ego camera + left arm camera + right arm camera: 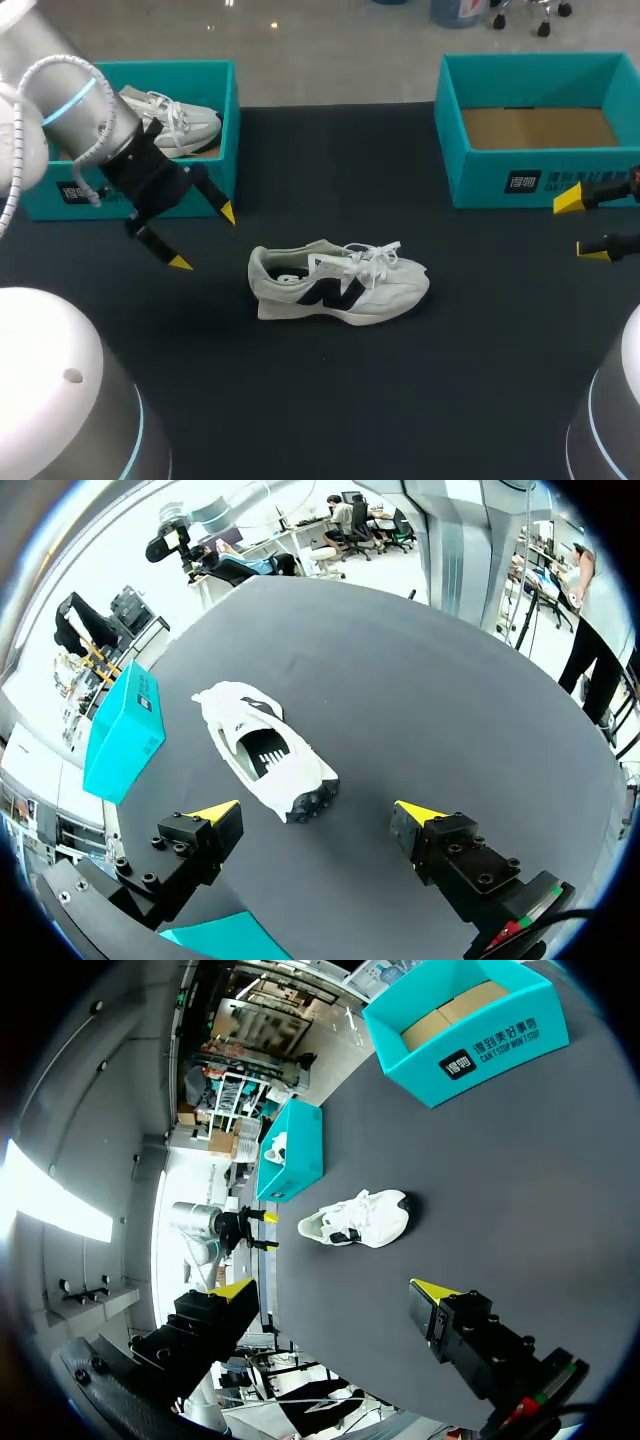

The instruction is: Take the shoe out of the shoebox, open the shoe tongue, remove and reinsert the insole, then place the shoe into the shoebox

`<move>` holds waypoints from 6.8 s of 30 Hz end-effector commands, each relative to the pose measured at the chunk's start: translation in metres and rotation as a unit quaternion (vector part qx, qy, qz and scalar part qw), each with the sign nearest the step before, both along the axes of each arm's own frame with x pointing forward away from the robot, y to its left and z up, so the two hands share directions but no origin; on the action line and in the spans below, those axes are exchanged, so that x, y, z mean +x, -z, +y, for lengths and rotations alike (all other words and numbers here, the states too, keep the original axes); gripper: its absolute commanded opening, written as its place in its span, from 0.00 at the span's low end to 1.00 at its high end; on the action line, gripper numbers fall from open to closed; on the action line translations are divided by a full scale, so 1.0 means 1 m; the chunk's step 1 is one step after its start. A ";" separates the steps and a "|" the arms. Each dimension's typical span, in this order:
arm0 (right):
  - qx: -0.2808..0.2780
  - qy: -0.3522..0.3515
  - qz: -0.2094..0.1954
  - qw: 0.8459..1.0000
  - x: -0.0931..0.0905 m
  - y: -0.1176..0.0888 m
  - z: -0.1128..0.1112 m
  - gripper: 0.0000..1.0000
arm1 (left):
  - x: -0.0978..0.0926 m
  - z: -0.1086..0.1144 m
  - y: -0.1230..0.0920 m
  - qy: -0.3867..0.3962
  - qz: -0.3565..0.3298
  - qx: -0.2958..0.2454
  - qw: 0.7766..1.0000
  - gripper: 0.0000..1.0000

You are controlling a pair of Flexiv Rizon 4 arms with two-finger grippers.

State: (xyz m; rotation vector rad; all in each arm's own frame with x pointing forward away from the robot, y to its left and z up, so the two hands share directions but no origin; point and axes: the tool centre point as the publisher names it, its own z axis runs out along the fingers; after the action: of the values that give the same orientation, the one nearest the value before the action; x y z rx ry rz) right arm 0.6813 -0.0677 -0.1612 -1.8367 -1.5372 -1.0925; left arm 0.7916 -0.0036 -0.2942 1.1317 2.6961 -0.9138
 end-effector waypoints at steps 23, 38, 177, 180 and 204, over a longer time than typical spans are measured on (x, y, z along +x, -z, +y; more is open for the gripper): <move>-0.001 0.001 0.000 1.000 -0.001 0.000 0.001 1.00 | -0.010 0.005 0.024 -0.216 0.151 -0.249 0.932 1.00; -0.001 0.001 0.000 1.000 -0.001 0.000 0.001 1.00 | -0.013 0.010 0.060 -0.298 0.174 -0.250 0.905 1.00; -0.001 0.001 0.000 1.000 -0.001 0.000 0.001 1.00 | 0.007 -0.101 0.137 -0.310 0.268 -0.205 0.889 1.00; -0.001 0.001 0.000 1.000 -0.001 0.000 0.001 1.00 | 0.006 -0.102 0.137 -0.310 0.268 -0.203 0.889 1.00; -0.001 0.001 0.000 1.000 -0.001 0.000 0.001 1.00 | 0.000 -0.101 0.138 -0.299 0.278 -0.186 0.894 0.00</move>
State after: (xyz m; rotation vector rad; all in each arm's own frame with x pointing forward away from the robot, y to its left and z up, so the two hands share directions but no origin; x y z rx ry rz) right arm 0.6813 -0.0677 -0.1612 -1.8367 -1.5372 -1.0925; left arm 0.7934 -0.1035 -0.4296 -0.0764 2.7633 -1.6947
